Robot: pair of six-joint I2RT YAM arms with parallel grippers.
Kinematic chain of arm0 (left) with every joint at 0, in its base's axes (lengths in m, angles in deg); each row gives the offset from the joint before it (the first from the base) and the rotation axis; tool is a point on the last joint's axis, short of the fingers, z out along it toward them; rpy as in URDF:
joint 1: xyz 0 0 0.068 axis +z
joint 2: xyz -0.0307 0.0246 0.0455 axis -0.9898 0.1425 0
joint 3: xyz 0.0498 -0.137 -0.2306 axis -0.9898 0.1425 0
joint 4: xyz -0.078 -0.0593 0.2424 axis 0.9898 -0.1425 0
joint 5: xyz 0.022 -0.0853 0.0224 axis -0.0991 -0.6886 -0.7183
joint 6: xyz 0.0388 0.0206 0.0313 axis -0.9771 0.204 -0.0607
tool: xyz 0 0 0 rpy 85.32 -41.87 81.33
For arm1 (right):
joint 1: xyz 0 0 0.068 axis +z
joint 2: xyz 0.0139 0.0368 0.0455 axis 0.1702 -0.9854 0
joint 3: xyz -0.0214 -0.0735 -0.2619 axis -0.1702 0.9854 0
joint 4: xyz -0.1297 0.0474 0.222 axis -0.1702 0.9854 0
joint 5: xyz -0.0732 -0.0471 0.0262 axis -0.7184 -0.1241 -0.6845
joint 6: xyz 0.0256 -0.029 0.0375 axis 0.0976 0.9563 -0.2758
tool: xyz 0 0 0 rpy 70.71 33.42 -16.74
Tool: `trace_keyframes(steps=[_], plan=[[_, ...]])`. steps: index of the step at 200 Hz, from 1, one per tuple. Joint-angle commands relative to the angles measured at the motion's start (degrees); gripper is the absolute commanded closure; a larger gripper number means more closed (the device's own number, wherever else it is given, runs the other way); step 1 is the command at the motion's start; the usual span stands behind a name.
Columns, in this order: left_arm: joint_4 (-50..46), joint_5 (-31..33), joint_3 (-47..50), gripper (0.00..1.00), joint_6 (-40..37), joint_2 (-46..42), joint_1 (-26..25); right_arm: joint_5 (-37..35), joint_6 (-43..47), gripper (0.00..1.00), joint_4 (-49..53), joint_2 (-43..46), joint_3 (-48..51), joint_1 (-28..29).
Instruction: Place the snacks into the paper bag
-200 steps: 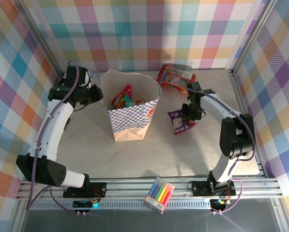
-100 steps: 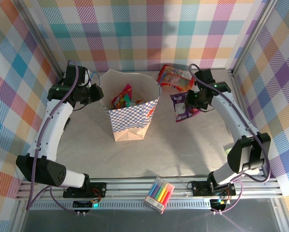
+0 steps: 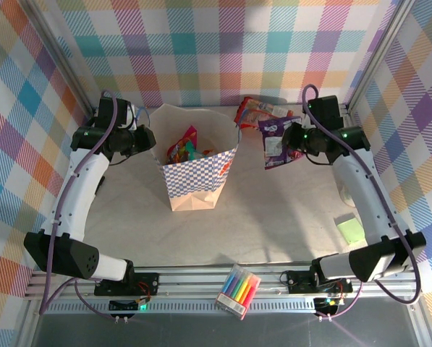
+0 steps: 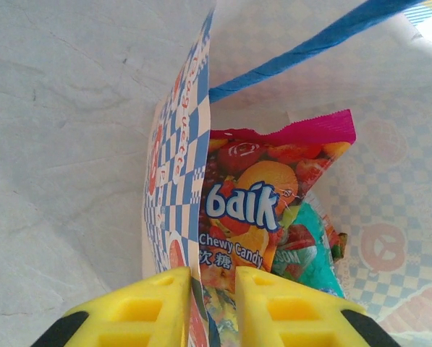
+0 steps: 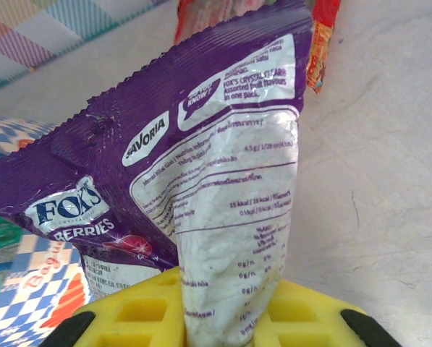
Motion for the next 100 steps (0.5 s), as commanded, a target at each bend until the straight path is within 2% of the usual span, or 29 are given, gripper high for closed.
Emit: trace_keyframes(steps=[1,100], plan=[[1.03,-1.24,-0.91,0.76,0.08,0.04,0.43,1.23,-1.66,0.79,-3.02,2.35,-2.48,0.55],[2.10,-2.12,-0.40,0.76,0.35,-0.42,0.44,1.32,-1.90,0.81,-3.90,0.97,-13.85,6.71]])
